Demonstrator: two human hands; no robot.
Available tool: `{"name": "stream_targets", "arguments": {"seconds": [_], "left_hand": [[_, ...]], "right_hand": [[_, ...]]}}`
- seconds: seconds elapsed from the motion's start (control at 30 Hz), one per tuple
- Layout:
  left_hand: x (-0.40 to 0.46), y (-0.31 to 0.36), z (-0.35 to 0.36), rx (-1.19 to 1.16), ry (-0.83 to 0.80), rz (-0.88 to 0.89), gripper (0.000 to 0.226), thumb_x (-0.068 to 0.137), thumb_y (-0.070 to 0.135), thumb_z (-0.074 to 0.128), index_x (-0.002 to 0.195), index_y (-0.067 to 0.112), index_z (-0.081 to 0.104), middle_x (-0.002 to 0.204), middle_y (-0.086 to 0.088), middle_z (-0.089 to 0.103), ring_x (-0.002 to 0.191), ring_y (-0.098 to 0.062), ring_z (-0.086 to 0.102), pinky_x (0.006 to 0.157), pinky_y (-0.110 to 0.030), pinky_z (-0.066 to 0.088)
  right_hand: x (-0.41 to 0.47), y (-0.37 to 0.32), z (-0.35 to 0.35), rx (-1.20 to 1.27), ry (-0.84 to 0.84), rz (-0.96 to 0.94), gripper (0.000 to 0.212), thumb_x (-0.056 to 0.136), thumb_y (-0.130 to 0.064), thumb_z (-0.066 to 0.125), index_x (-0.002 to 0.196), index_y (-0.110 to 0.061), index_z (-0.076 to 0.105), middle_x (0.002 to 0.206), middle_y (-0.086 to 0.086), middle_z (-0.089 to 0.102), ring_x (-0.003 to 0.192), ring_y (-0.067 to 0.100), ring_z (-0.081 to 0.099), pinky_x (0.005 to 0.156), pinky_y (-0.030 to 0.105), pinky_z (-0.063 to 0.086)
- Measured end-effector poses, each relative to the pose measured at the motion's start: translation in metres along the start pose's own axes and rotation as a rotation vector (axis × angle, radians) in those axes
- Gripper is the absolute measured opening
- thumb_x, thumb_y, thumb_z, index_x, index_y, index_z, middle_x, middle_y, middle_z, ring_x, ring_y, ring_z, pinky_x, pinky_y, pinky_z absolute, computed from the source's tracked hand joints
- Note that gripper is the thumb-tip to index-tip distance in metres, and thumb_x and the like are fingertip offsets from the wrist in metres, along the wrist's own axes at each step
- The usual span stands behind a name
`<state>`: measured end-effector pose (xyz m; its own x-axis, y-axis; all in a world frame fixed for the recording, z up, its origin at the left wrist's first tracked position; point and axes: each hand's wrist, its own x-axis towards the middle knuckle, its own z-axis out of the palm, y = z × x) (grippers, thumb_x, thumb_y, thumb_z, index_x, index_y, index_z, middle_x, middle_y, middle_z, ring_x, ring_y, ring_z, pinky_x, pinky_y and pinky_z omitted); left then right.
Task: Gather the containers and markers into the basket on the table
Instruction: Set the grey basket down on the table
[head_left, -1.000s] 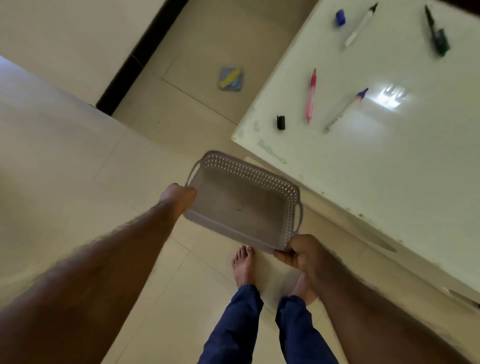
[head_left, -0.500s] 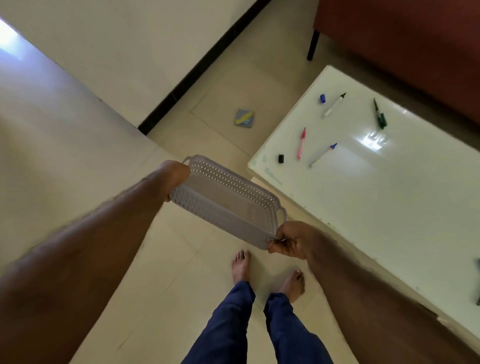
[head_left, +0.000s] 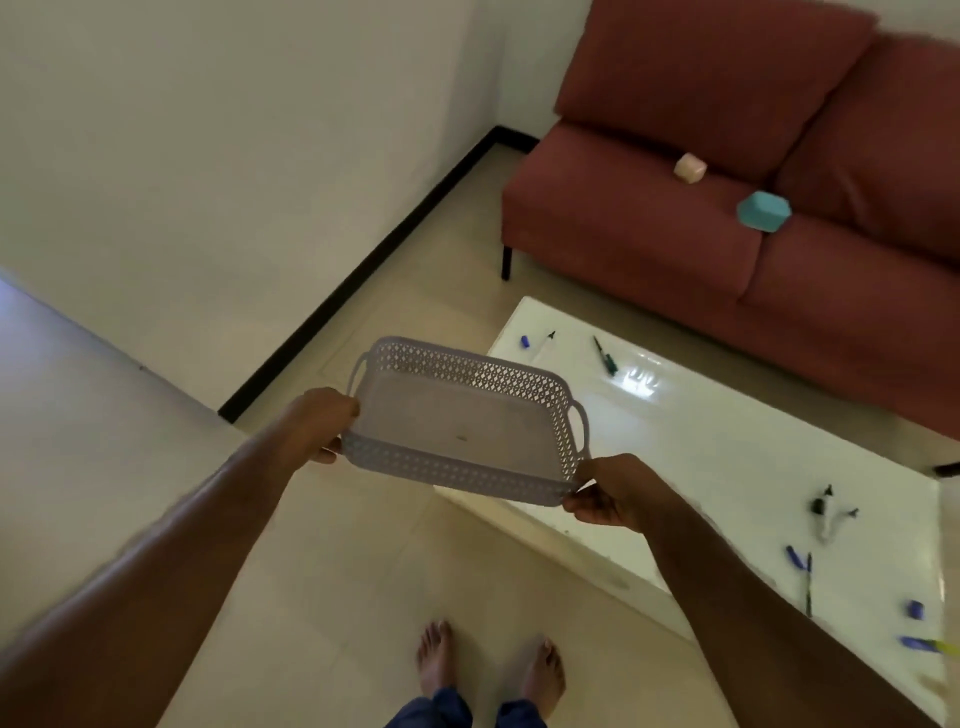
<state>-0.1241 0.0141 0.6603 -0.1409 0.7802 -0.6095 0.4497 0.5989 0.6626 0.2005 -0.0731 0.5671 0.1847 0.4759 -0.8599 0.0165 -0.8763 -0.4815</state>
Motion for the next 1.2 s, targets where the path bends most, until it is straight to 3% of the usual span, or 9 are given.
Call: {"name": "stream_targets", "arguments": {"seconds": [0.03,0.13,0.33,0.53,0.63,0.73,0.97,1.2], "left_hand": [[0.016,-0.023,0.009,0.127,-0.007,-0.102,0.032,0.093,0.015,0.047,0.119,0.001,0.058,0.1,-0.019,0.065,0.081,-0.035,0.068,0.077,-0.044,0.058],[0.04,-0.013,0.036,0.19,-0.054,0.045,0.025,0.093,0.019,0.048,0.112,0.007,0.058,0.102,-0.016,0.065,0.081,-0.034,0.069,0.066,-0.038,0.055],[0.04,0.048,0.094,0.272,-0.138,0.243,0.019,0.094,0.02,0.047,0.111,0.014,0.056,0.095,-0.012,0.065,0.076,-0.032,0.067,0.061,-0.034,0.053],[0.037,0.092,0.183,0.249,-0.25,0.293,0.023,0.087,0.004,0.046,0.106,0.007,0.059,0.086,-0.016,0.063,0.065,-0.028,0.057,0.06,-0.035,0.051],[0.039,0.1,0.232,0.27,-0.28,0.279,0.025,0.085,0.001,0.047,0.105,0.007,0.061,0.091,-0.019,0.065,0.07,-0.033,0.061,0.071,-0.042,0.058],[0.047,0.096,0.282,0.384,-0.31,0.296,0.033,0.081,0.004,0.059,0.112,0.012,0.065,0.094,-0.013,0.07,0.084,-0.032,0.07,0.081,-0.049,0.06],[0.055,0.076,0.371,0.52,-0.195,0.358,0.009,0.088,0.02,0.063,0.096,0.018,0.061,0.09,-0.003,0.07,0.08,-0.024,0.067,0.074,-0.037,0.057],[0.109,0.024,0.427,0.572,-0.182,0.238,0.007,0.083,0.021,0.063,0.087,0.023,0.059,0.081,0.0,0.07,0.075,-0.027,0.067,0.073,-0.043,0.059]], "right_hand": [[-0.006,-0.005,-0.011,0.029,0.025,-0.02,0.017,0.087,0.001,0.053,0.098,0.011,0.061,0.074,0.025,0.07,0.055,0.025,0.069,0.053,0.03,0.058],[-0.023,-0.015,-0.046,0.102,0.111,-0.088,0.012,0.088,0.0,0.053,0.091,0.008,0.06,0.074,0.025,0.07,0.058,0.026,0.07,0.055,0.032,0.058],[-0.043,-0.015,-0.115,0.263,0.277,-0.17,0.011,0.092,-0.001,0.051,0.089,0.006,0.06,0.078,0.025,0.07,0.064,0.028,0.07,0.059,0.035,0.06],[-0.028,0.019,-0.188,0.409,0.397,-0.187,0.012,0.09,-0.001,0.053,0.093,0.006,0.063,0.085,0.027,0.072,0.065,0.029,0.072,0.057,0.033,0.059],[-0.012,0.04,-0.224,0.449,0.422,-0.182,0.013,0.091,-0.003,0.054,0.093,0.005,0.064,0.086,0.024,0.072,0.067,0.028,0.072,0.056,0.032,0.059],[0.01,0.062,-0.26,0.481,0.453,-0.162,0.014,0.088,0.0,0.053,0.092,0.003,0.066,0.083,0.021,0.073,0.065,0.027,0.072,0.054,0.03,0.058],[0.07,0.106,-0.304,0.522,0.471,-0.085,0.017,0.088,-0.001,0.056,0.101,-0.004,0.066,0.083,0.018,0.073,0.068,0.029,0.073,0.055,0.031,0.057],[0.142,0.143,-0.309,0.615,0.434,0.057,0.03,0.086,0.005,0.053,0.111,-0.005,0.065,0.084,0.017,0.07,0.068,0.026,0.064,0.06,0.033,0.058]]}}
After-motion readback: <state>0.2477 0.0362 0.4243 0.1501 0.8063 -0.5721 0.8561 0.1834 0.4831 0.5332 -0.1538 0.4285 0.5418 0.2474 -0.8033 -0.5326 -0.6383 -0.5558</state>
